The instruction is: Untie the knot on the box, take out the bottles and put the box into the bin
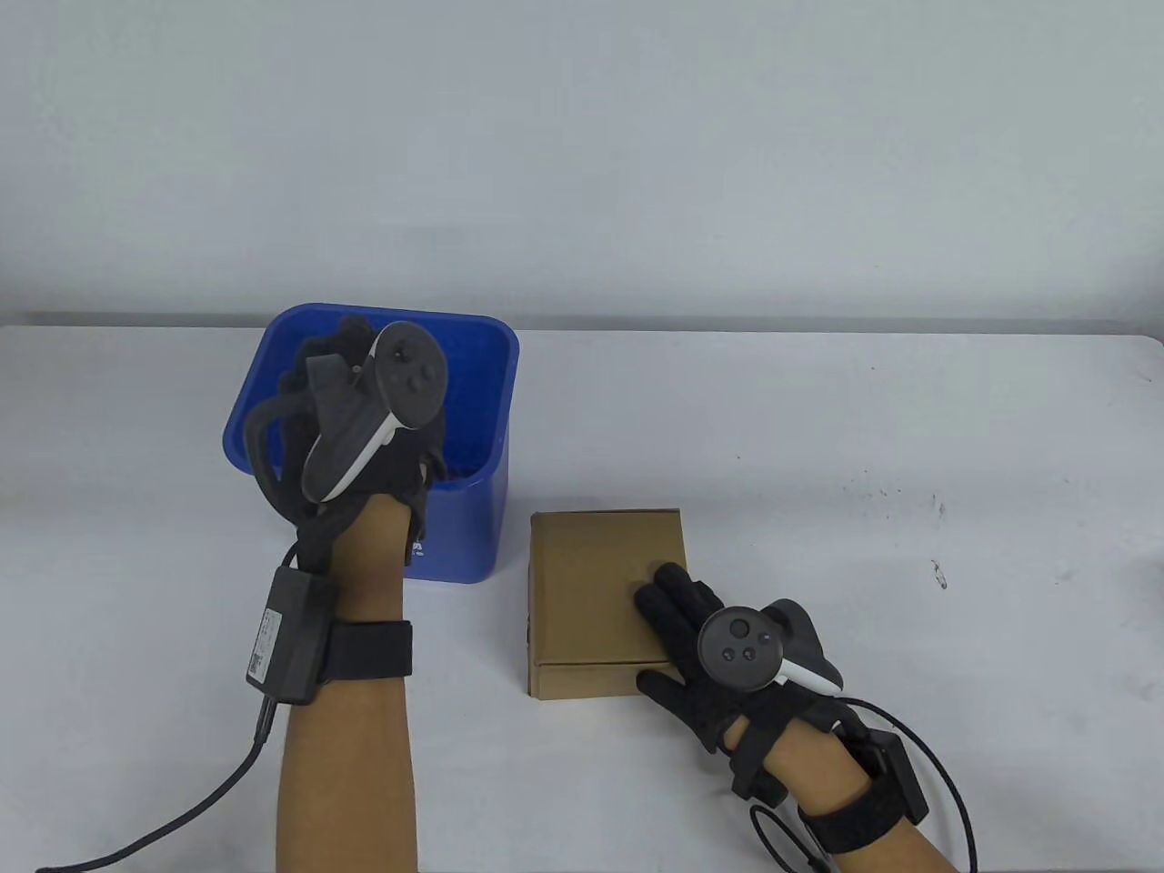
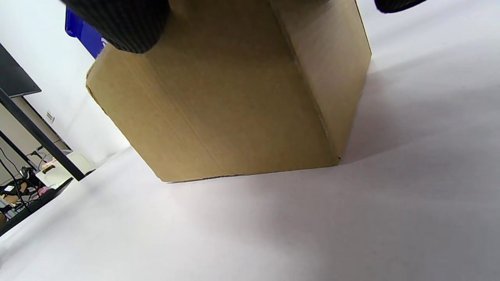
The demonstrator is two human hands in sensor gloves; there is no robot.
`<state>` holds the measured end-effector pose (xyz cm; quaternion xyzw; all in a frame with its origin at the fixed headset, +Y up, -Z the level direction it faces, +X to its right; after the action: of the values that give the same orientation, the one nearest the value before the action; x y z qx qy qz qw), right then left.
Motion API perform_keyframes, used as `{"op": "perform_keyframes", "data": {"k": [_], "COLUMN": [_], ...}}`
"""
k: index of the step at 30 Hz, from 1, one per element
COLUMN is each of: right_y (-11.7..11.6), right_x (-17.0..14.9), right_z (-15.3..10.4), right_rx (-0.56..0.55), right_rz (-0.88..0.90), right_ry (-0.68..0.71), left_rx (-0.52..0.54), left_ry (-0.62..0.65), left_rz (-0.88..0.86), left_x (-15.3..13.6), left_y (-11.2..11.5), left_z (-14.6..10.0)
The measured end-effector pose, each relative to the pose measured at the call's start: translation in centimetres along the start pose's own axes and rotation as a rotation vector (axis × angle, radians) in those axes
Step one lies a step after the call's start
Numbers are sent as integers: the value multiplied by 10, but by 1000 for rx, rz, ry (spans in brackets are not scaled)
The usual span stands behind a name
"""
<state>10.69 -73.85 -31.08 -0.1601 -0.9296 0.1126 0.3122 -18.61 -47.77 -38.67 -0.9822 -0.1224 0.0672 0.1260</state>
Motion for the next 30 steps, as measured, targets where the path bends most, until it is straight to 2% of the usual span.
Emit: {"op": "perform_keyframes", "data": {"k": [5, 12, 19, 22, 25, 28, 30], "right_y": [0, 0, 1, 2, 4, 4, 6], "right_x": [0, 0, 0, 0, 0, 0, 0], "right_z": [0, 0, 0, 0, 0, -1, -2], "right_rx": [0, 1, -2, -7, -18, -22, -26], "right_rz": [1, 2, -3, -13, -29, -34, -38], "right_ry": [0, 0, 0, 3, 7, 9, 14], "left_rx": [10, 14, -66, -145, -213, -253, -282], "left_ry": [76, 198, 271, 317, 361, 318, 297], "left_rz": [-29, -90, -158, -191, -142, -79, -126], "left_x": [5, 16, 22, 26, 30, 22, 12], "left_y": [-1, 3, 28, 51, 83, 114, 133], "left_z": [-16, -53, -93, -113, -132, -140, -141]}}
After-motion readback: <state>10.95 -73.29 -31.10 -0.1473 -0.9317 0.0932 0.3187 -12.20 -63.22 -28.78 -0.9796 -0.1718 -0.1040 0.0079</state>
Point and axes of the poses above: the tracker on the back of each hand, its own x axis roughly to the thumb side, its own z axis roughly from the wrist to the fingertips, y = z × x, the point moved 4 cm from there along z, roughly from the wrist to the fingertips, and after that the axes turned 9 degrees about -z, right-handed, at the moved point
